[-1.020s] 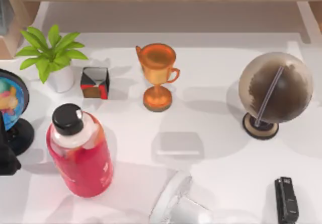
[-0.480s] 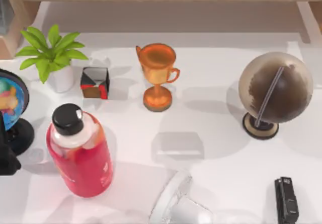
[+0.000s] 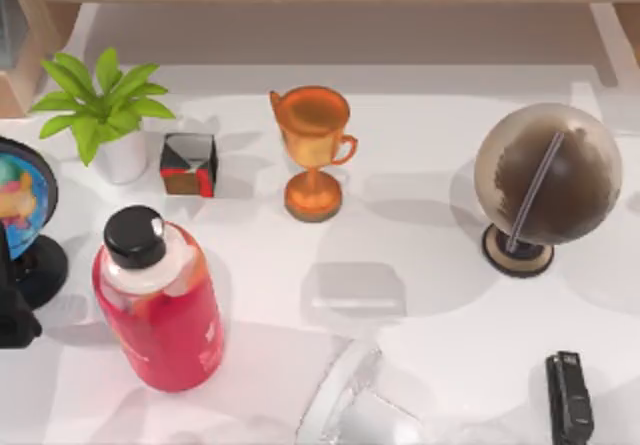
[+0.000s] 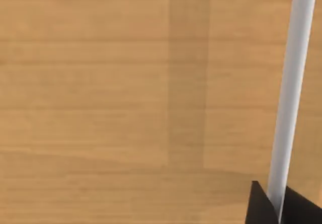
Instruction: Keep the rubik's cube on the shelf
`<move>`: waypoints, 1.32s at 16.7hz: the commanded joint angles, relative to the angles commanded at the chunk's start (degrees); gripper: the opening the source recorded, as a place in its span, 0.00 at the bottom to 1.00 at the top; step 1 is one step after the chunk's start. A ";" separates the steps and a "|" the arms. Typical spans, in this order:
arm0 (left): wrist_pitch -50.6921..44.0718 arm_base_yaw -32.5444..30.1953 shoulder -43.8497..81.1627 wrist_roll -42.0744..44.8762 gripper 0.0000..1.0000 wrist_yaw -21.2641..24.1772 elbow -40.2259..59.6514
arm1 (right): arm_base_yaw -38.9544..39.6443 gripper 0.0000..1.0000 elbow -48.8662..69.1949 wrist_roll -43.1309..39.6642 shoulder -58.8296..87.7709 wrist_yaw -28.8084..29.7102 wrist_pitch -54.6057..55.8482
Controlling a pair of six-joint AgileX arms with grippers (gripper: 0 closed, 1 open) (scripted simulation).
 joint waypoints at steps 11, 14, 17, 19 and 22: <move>0.00 0.00 0.00 0.00 1.00 0.00 0.00 | 2.40 0.00 10.86 0.07 4.83 2.71 -6.13; 0.00 0.00 0.00 0.00 1.00 0.00 0.00 | 3.81 0.00 16.74 0.06 7.44 4.15 -9.61; 0.00 0.00 0.00 0.00 1.00 0.00 0.00 | 4.10 0.00 17.70 0.14 7.92 4.45 -10.37; 0.00 0.00 0.00 0.00 1.00 0.00 0.00 | 4.10 0.00 17.70 0.14 7.92 4.45 -10.37; 0.00 0.00 0.00 0.00 1.00 0.00 0.00 | 4.10 0.23 17.70 0.14 7.92 4.45 -10.37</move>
